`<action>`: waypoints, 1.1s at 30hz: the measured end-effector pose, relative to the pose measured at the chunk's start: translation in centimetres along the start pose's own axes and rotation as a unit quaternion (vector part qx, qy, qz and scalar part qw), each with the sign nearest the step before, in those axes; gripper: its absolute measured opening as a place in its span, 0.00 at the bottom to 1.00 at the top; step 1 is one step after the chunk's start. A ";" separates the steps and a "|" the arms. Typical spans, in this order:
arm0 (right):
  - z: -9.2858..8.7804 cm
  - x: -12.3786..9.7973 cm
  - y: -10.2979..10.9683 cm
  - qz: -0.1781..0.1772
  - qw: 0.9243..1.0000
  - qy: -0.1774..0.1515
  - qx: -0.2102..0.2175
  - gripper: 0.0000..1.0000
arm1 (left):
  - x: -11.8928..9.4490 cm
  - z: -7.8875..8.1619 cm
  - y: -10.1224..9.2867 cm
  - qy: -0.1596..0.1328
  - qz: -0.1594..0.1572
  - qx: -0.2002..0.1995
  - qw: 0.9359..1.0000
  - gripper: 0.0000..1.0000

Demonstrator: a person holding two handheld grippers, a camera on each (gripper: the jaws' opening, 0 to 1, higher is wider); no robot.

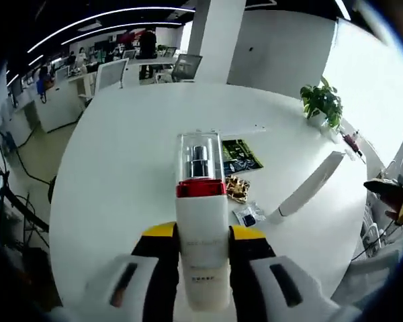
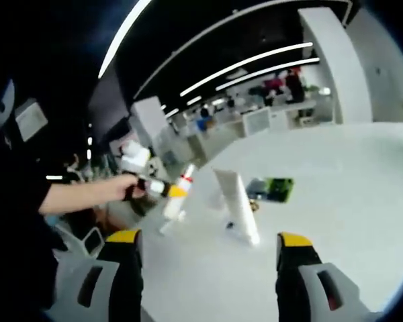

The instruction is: Arrange the skincare products in the storage area until every visible bottle or jar stands upright without overlapping.

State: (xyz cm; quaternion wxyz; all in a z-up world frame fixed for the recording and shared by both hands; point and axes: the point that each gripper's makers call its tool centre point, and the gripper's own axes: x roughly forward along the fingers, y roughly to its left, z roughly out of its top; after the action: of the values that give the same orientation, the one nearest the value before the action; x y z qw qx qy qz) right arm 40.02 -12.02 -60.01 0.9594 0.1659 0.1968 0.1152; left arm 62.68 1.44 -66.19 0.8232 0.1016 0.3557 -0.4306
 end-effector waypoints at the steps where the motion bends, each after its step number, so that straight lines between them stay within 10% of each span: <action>1: 0.2 0.1 0.4 0.004 1.000 0.001 -0.002 0.78 | -0.5 0.3 -0.5 -0.005 -0.002 0.006 1.000 0.24; 33: 10.4 9.2 9.5 0.137 0.982 -0.063 0.116 0.65 | -11.4 6.4 -11.7 -0.133 -0.068 0.070 0.986 0.24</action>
State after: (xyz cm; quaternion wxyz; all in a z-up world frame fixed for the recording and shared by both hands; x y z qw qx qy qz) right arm 51.15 -3.45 -50.62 0.9193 0.3080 0.1231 0.2118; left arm 52.38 -1.43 -52.24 0.8227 0.0763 0.2182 -0.5193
